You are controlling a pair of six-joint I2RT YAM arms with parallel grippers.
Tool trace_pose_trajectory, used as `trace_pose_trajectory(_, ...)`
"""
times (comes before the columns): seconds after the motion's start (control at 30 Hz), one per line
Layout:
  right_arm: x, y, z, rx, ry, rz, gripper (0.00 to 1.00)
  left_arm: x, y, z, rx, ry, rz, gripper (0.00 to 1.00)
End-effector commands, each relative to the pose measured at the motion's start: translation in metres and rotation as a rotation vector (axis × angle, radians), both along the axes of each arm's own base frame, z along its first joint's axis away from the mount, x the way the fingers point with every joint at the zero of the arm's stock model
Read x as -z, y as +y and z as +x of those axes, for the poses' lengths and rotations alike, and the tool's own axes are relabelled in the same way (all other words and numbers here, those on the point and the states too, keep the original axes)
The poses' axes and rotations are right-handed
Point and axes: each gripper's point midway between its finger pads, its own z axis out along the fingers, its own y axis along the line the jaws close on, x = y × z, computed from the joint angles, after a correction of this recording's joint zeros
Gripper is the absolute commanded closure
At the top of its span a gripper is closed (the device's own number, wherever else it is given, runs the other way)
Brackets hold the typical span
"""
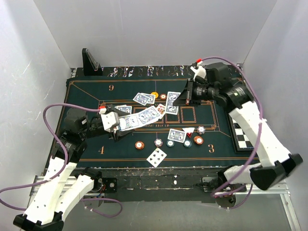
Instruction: Distribute texas hold em gaming equipment
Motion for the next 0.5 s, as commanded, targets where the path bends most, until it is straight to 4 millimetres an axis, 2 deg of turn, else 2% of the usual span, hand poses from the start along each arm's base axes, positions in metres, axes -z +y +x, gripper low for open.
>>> trace_pose_trajectory(0.0,0.035,-0.018,0.054,0.115,-0.073,-0.229,0.99,-0.013,0.003,-0.006,0.003,-0.043,-0.008,1.00)
trace_pose_trajectory(0.1,0.058,-0.029,0.086,0.181,-0.082,-0.372,0.99,-0.011,0.003,-0.008,0.008,-0.034,-0.008,1.00)
trace_pose_trajectory(0.23,0.094,-0.057,0.129,0.352,-0.091,-0.615,0.99,-0.014,0.003,-0.010,0.012,-0.034,-0.014,1.00)
trace_pose_trajectory(0.33,0.119,-0.060,0.149,0.378,-0.107,-0.744,0.99,-0.015,0.003,-0.010,0.011,-0.029,-0.015,1.00)
trace_pose_trajectory(0.37,0.124,-0.057,0.154,0.375,-0.106,-0.773,0.99,-0.016,0.003,-0.011,0.013,-0.028,-0.015,1.00)
trace_pose_trajectory(0.47,0.153,-0.050,0.166,0.346,-0.124,-0.933,0.99,-0.016,0.004,-0.012,0.010,-0.029,-0.014,1.00)
